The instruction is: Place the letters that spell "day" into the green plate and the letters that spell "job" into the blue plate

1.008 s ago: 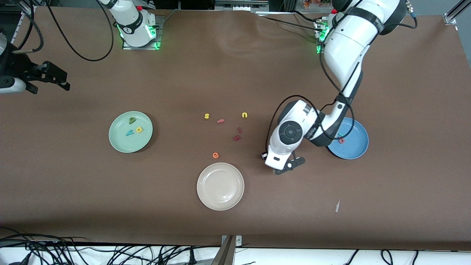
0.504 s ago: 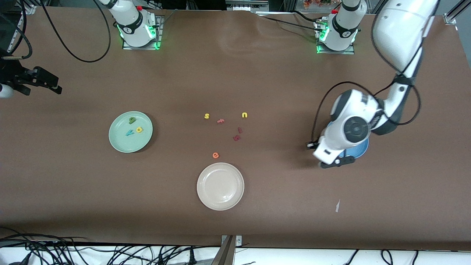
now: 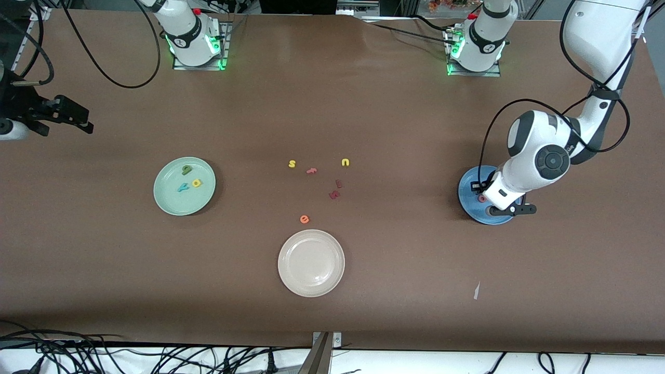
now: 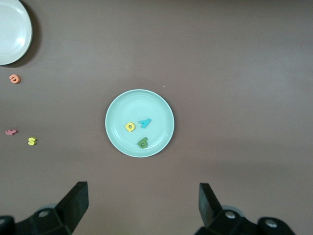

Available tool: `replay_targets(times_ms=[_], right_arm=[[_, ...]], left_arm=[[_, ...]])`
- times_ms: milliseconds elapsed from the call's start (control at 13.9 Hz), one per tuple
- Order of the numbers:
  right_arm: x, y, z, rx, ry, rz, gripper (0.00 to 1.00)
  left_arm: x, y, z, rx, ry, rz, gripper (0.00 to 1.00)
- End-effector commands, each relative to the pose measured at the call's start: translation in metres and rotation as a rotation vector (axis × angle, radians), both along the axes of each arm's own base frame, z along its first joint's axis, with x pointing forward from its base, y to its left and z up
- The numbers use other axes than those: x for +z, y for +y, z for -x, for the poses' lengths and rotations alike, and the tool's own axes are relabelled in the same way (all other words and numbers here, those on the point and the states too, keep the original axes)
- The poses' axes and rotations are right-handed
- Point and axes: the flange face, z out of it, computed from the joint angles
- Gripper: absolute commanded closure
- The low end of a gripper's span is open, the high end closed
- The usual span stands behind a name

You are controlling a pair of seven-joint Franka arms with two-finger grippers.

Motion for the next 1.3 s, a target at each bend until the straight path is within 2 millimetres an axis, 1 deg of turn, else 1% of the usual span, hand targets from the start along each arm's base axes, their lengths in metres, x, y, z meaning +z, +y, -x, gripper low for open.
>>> replay_targets(times_ms=[0,72,144,288,504,576,648,720,864,936,1008,1080,1152,1224], right_arm=[[0.006,0.003,-0.002,0.003,0.003,0.01,0.0],[0.004,-0.001,-0.002,-0.005,0.009,0.01,0.0],[0.004,-0.002,-0.002,-0.007,0.009,0.008,0.0],[0.004,0.0,-0.002,-0.004,0.009,0.01,0.0],[0.004,0.001,-0.002,-0.004,0.009,0.008,0.0],[0.004,0.001,-0.002,-0.004,0.009,0.008,0.0],[0.004,0.0,-0.002,-0.007,0.008,0.008,0.0],[0.004,0.0,-0.002,-0.008,0.008,0.008,0.0],[0.004,-0.001,-0.002,-0.01,0.011,0.008,0.0],[0.004,0.0,-0.002,-0.008,0.011,0.008,0.0],[0.002,0.0,-0.002,-0.01,0.014,0.008,0.0],[0.003,0.001,-0.002,-0.008,0.012,0.008,0.0],[0.003,0.002,-0.002,-0.007,0.012,0.008,0.0],[0.002,0.002,-0.002,-0.007,0.015,0.007,0.0]], left_arm=[[0.035,0.017,-0.01,-0.03,-0.014,-0.007,0.0],[0.054,0.022,-0.02,-0.022,0.013,-0.019,0.0],[0.073,0.022,-0.029,-0.021,0.043,-0.025,0.0],[0.103,0.022,-0.04,-0.018,0.067,-0.036,0.0],[0.138,0.026,-0.045,-0.008,0.113,-0.048,0.0],[0.151,0.028,-0.046,0.001,0.133,-0.048,0.0],[0.171,0.031,-0.049,0.012,0.147,-0.046,0.0],[0.182,0.041,-0.051,0.03,0.14,-0.041,0.0],[0.224,0.059,-0.042,0.078,0.084,-0.044,0.0],[0.253,0.06,-0.034,0.092,0.038,-0.05,0.0],[0.265,0.064,-0.028,0.106,0.022,-0.051,0.0],[0.272,0.052,-0.027,0.09,0.013,-0.061,0.0],[0.287,0.05,-0.021,0.096,0.003,-0.071,0.0],[0.296,0.053,-0.018,0.122,0.001,-0.033,0.0]])
